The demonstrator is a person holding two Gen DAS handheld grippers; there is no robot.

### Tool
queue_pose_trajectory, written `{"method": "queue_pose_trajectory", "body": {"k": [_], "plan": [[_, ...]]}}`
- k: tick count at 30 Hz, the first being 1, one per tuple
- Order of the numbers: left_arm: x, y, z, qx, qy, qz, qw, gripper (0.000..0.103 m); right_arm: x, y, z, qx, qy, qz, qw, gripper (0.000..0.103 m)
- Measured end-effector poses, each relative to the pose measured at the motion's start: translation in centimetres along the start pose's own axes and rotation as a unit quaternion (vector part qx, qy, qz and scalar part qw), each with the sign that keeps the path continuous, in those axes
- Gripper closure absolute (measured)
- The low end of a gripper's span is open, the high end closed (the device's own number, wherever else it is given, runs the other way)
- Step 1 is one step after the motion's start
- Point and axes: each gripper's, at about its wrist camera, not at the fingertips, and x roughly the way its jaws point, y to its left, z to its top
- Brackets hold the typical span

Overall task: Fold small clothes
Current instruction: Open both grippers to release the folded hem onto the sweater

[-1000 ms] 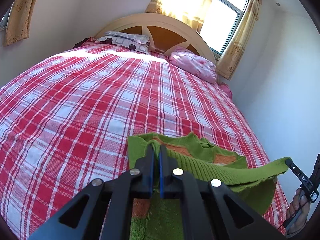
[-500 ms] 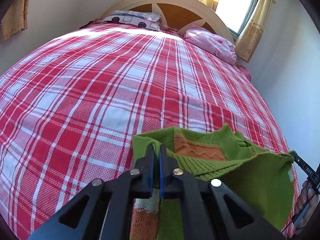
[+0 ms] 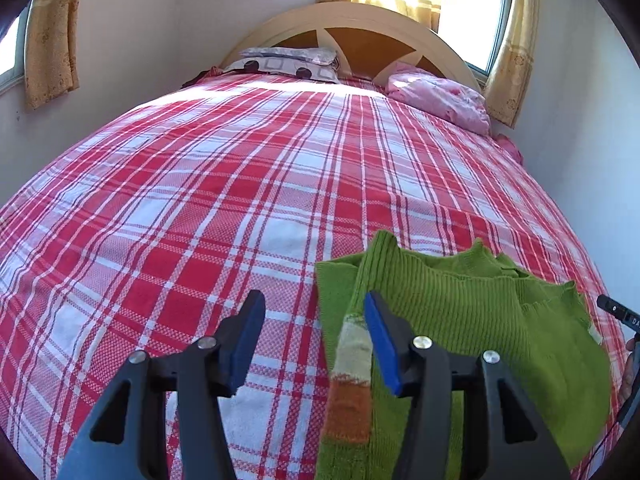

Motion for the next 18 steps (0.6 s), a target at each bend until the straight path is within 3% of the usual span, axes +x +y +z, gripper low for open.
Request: {"method": "queue_pose_trajectory", "body": {"k": [5,8,9,10,18], "plan": [[0.5,-1.0,-1.5,0.01,0.008,0.018,0.9998,0.044,3.4,5.1,-0.5,-0.006,0.081,0.095,0.992,0.05],[0.3,-0.8,-2.4,-0.001,0.01,0.016,0.9998,0.044,6.2,8.2,-1.6,-0.048,0.104,0.063,0.991,0.051],[0.4,-0.7,-2.8,-0.002,0.011,0.02,0.9997,0.044,7.0,8.6,-1.8,-0.048,0.108,0.055,0.992,0.067],[0.5,-0.6,-3.1,-0.002,0.012,0.022,0.9997,0.044,7.2,8.8,-1.8,-0.045,0.098,0.038,0.993,0.094],[-0.6,-0.2,-4.5,-0.009,-0.018,0.037,0.9991,0.037,6.3,9.3,-0.3,-0.062,0.059,-0.005,0.996,0.1]]}}
